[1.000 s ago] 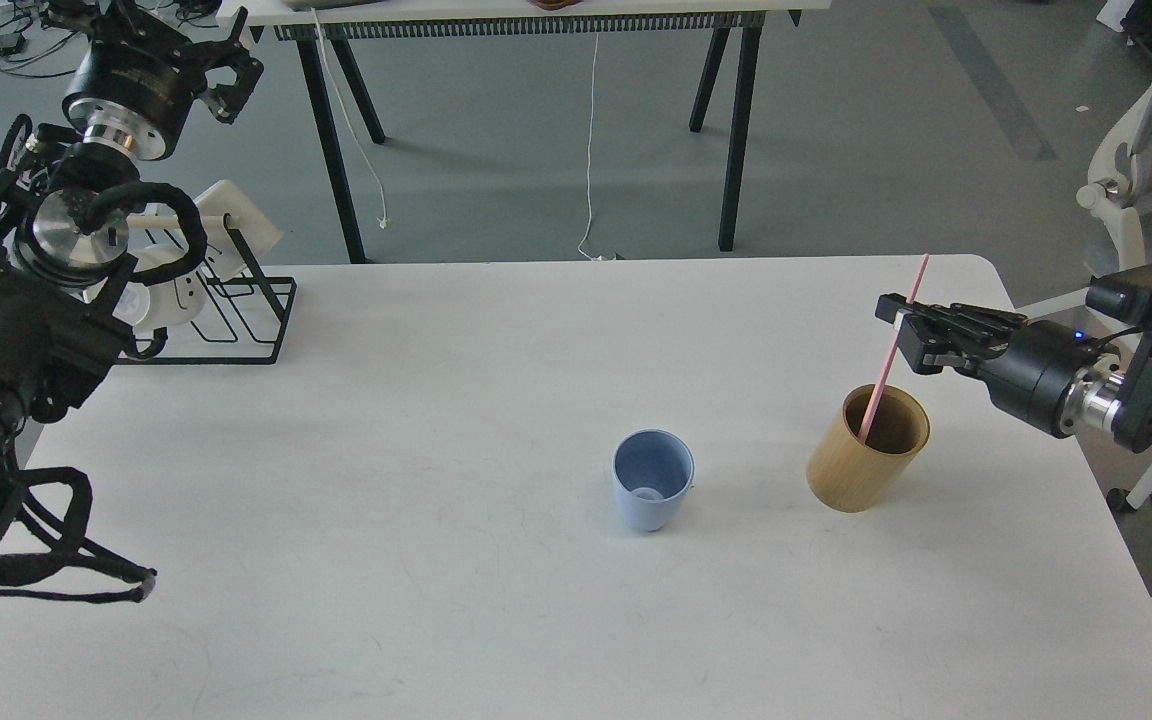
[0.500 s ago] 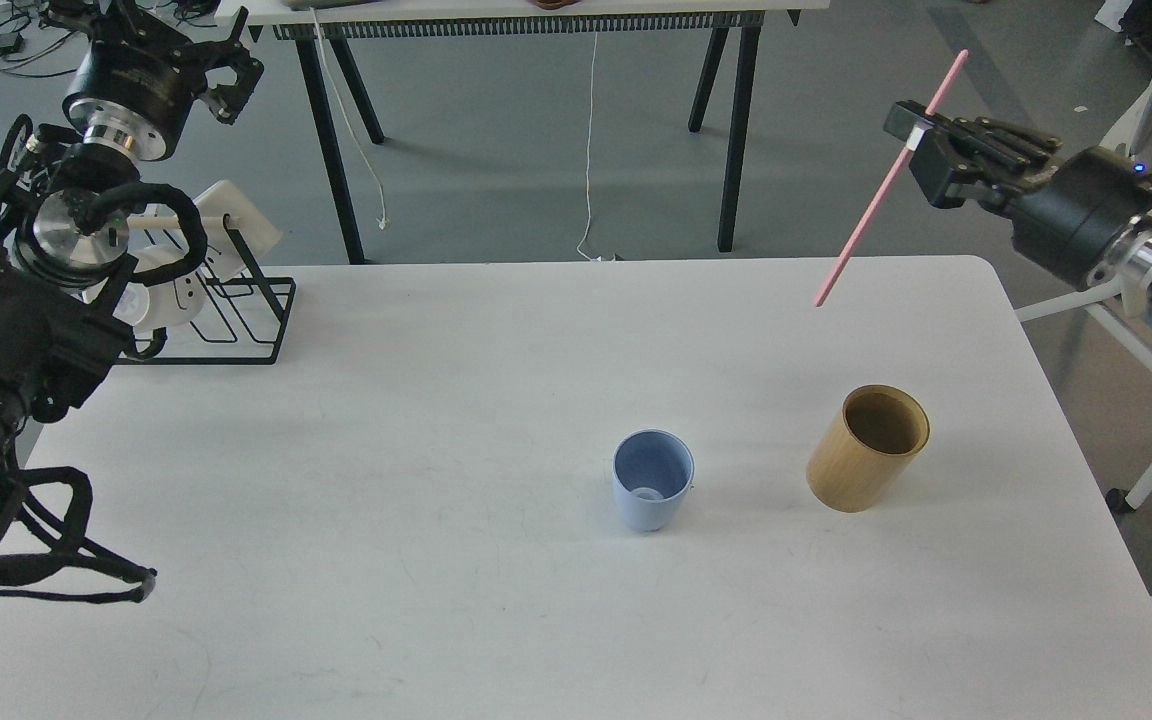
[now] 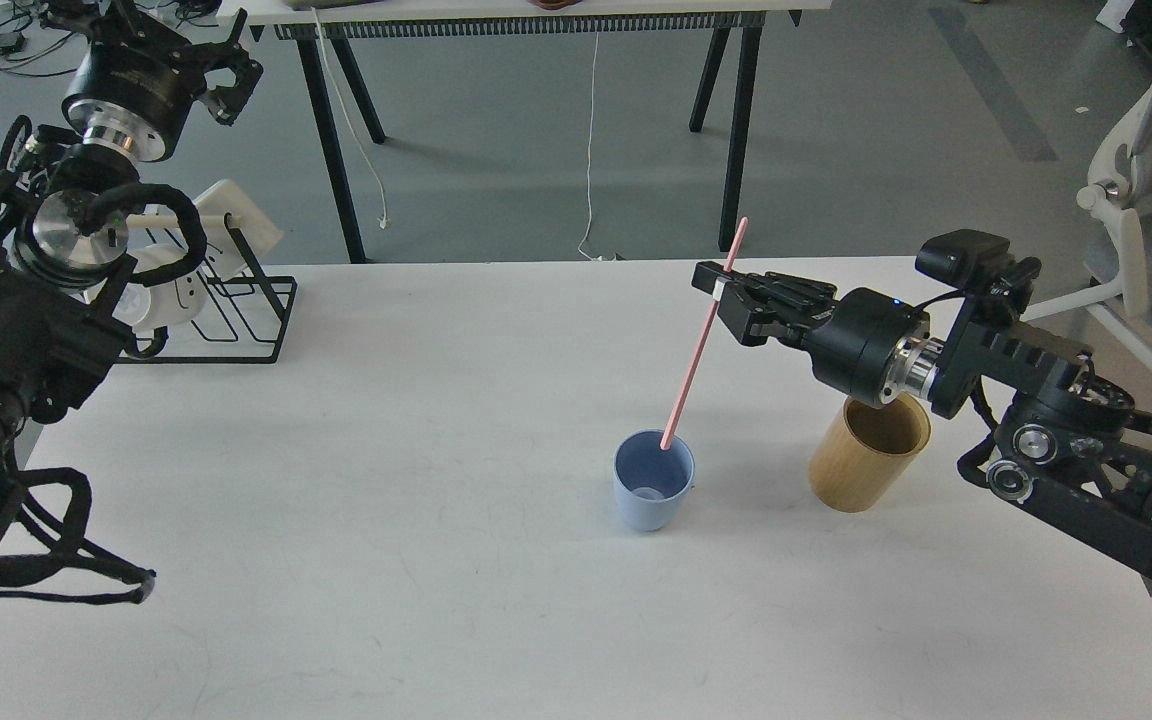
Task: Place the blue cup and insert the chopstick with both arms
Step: 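Move the straw over the blue cup and lower it inside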
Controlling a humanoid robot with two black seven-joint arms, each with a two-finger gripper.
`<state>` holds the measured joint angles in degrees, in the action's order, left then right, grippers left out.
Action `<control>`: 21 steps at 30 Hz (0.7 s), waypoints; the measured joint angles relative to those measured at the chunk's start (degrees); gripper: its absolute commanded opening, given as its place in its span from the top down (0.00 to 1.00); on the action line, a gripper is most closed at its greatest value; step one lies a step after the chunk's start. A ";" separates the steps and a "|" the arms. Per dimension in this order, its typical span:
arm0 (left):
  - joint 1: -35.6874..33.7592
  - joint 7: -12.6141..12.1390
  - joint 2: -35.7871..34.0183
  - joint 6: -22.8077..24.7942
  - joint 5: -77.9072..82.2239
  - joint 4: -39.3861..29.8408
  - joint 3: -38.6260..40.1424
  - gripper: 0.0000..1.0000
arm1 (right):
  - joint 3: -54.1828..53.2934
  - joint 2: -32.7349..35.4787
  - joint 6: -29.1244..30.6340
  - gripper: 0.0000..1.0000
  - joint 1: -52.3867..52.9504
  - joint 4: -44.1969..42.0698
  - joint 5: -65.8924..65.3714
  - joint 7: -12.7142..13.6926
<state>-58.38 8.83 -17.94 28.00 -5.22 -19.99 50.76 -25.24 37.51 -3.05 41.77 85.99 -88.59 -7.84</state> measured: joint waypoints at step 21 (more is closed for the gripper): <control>-0.13 0.01 -0.16 0.00 -0.06 -0.16 0.05 0.01 | 1.90 -8.55 -1.56 0.76 -4.06 -6.72 -0.79 -0.60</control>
<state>-58.51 8.84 -18.10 28.00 -5.28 -20.15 50.81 -23.35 28.96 -4.61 37.71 79.28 -89.37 -8.44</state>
